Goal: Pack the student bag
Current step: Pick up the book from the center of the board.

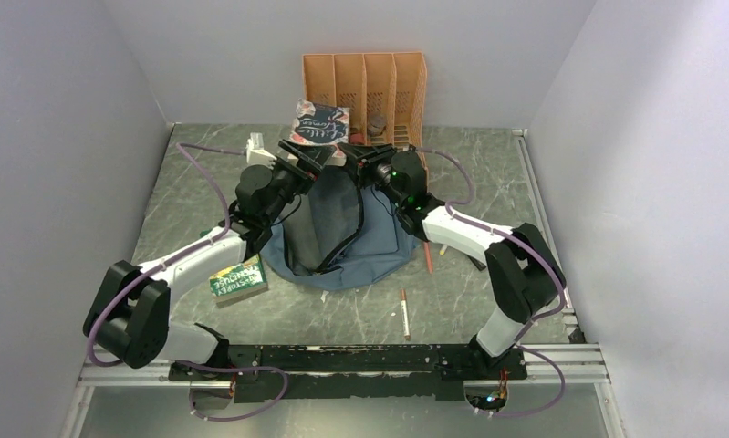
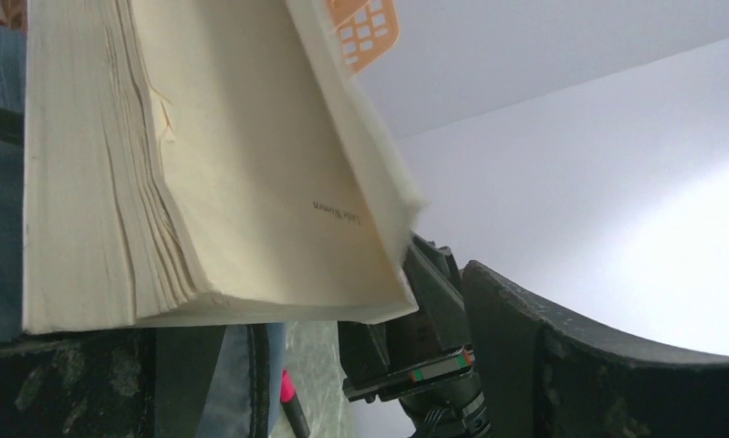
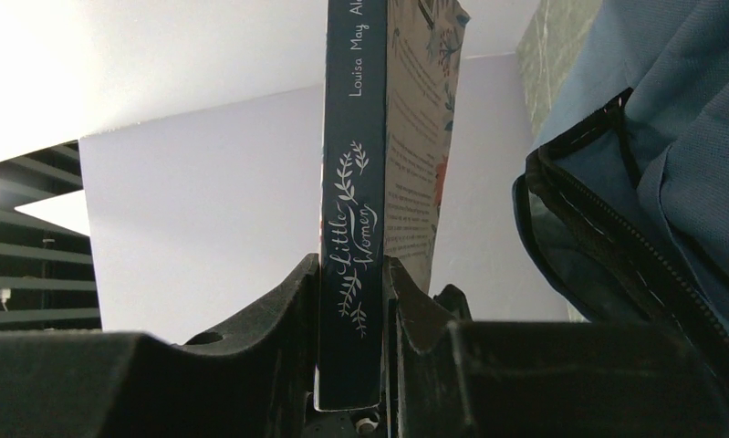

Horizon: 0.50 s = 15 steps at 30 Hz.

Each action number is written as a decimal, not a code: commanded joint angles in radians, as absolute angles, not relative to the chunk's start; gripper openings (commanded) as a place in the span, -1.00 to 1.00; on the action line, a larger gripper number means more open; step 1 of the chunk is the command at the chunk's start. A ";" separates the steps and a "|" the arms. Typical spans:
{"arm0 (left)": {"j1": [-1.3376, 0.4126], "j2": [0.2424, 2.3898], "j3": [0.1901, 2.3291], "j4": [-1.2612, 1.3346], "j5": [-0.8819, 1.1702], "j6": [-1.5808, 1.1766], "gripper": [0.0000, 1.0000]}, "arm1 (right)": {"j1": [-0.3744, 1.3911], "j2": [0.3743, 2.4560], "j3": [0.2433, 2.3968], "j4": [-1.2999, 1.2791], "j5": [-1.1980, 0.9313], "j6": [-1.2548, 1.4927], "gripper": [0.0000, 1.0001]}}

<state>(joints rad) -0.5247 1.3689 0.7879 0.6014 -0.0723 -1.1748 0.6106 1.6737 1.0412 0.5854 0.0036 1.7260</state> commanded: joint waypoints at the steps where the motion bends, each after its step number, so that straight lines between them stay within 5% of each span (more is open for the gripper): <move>1: -0.531 1.371 0.849 0.664 -0.124 -1.166 0.95 | 0.615 1.593 1.039 0.692 0.010 1.720 -1.00; 15: -0.514 1.431 0.902 0.695 -0.100 -1.210 0.63 | 0.626 1.585 1.008 0.688 0.004 1.702 -1.00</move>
<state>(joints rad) -0.5220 1.4235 0.8528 0.6239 -0.0937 -1.2087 0.6113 1.6344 1.0088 0.5896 0.0116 1.7111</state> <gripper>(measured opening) 0.841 0.285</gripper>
